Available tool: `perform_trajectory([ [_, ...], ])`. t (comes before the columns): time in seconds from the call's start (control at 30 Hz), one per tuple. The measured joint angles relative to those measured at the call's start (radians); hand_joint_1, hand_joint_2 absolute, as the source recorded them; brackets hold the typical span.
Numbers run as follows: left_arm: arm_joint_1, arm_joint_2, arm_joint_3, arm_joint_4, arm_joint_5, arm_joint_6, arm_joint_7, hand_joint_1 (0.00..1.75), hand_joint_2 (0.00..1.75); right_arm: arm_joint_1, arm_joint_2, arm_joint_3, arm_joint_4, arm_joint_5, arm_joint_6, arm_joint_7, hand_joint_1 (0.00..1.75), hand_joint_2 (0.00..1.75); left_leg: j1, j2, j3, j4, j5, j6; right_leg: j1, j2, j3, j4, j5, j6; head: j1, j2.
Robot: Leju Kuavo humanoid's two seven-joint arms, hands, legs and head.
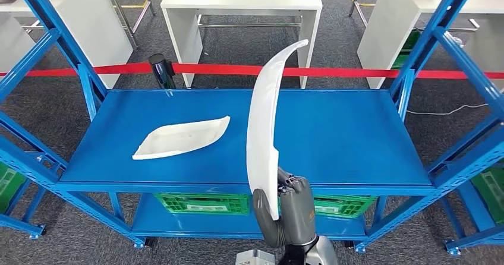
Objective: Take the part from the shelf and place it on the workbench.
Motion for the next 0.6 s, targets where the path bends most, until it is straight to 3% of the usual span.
perform_trajectory([
  [0.07,-0.006,-0.005,-0.003,0.000,-0.009,-0.001,0.000,0.00,1.75,0.011,0.000,-0.023,-0.002,0.024,-0.006,0.028,1.75,0.00,0.002,0.001,-0.020,0.041,-0.044,-0.007,-0.001,-0.004,-0.014,-0.004,0.017,-0.018,-0.001,0.000],
  [0.17,-0.011,-0.010,-0.011,0.000,-0.017,-0.002,0.000,0.00,1.75,0.033,0.000,-0.067,-0.005,0.042,-0.012,0.045,1.75,0.00,0.000,0.001,-0.072,0.215,-0.171,-0.009,0.004,-0.006,-0.049,-0.005,0.046,-0.030,-0.001,0.000],
  [0.2,-0.011,-0.012,-0.013,0.000,-0.018,-0.002,0.000,0.00,1.75,0.040,0.000,-0.077,-0.005,0.045,-0.013,0.047,1.75,0.00,-0.001,0.001,-0.075,0.256,-0.188,-0.008,0.007,-0.007,-0.062,-0.005,0.056,-0.031,-0.001,0.000],
  [0.23,-0.011,-0.012,-0.014,0.000,-0.019,-0.002,0.000,0.00,1.75,0.045,0.000,-0.084,-0.005,0.046,-0.013,0.048,1.75,0.00,-0.002,0.001,-0.062,0.263,-0.184,-0.006,0.010,-0.007,-0.076,-0.004,0.067,-0.031,-0.001,0.000],
  [0.27,-0.011,-0.013,-0.015,0.000,-0.020,-0.002,0.000,0.00,1.75,0.049,0.000,-0.090,-0.005,0.047,-0.013,0.049,1.75,0.00,-0.005,0.001,-0.031,0.237,-0.165,-0.001,0.012,-0.007,-0.090,-0.004,0.077,-0.030,-0.001,0.000],
  [0.33,-0.014,-0.014,-0.016,0.000,-0.021,-0.002,0.001,0.00,1.75,0.055,0.000,-0.099,-0.008,0.047,-0.014,0.049,1.75,0.00,-0.012,0.002,0.071,0.103,-0.134,0.013,0.016,-0.006,-0.113,-0.003,0.098,-0.025,-0.001,0.000],
  [0.4,-0.019,-0.014,-0.016,-0.002,-0.021,-0.002,0.000,0.00,1.75,0.057,0.000,-0.103,-0.012,0.047,-0.015,0.048,1.75,0.00,-0.022,0.002,0.139,0.000,-0.130,0.025,0.017,-0.007,-0.121,-0.004,0.115,-0.014,0.000,0.000],
  [0.5,-0.022,-0.017,-0.017,-0.002,-0.022,-0.003,-0.001,0.00,1.75,0.060,0.000,-0.107,-0.017,0.054,-0.017,0.050,1.75,0.00,-0.027,0.004,0.133,-0.025,-0.116,0.046,0.013,-0.009,-0.121,-0.013,0.136,0.007,0.000,0.000],
  [0.53,-0.022,-0.018,-0.017,-0.002,-0.023,-0.003,0.000,0.00,1.75,0.062,0.000,-0.109,-0.018,0.061,-0.017,0.056,1.75,0.00,-0.026,0.006,0.126,-0.027,-0.104,0.055,0.011,-0.009,-0.126,-0.007,0.126,0.014,0.000,0.000],
  [0.57,-0.022,-0.019,-0.018,-0.002,-0.024,-0.003,0.000,0.00,1.75,0.065,0.000,-0.113,-0.019,0.070,-0.017,0.064,1.75,0.00,-0.024,0.009,0.116,-0.030,-0.091,0.063,0.010,-0.008,-0.135,0.013,0.096,0.020,0.001,0.000],
  [0.6,-0.020,-0.020,-0.020,-0.002,-0.030,-0.003,0.000,0.00,1.75,0.069,0.000,-0.121,-0.020,0.082,-0.014,0.078,1.75,0.00,-0.023,0.011,0.103,-0.032,-0.078,0.068,0.008,-0.008,-0.148,0.057,0.047,0.024,0.001,0.000],
])
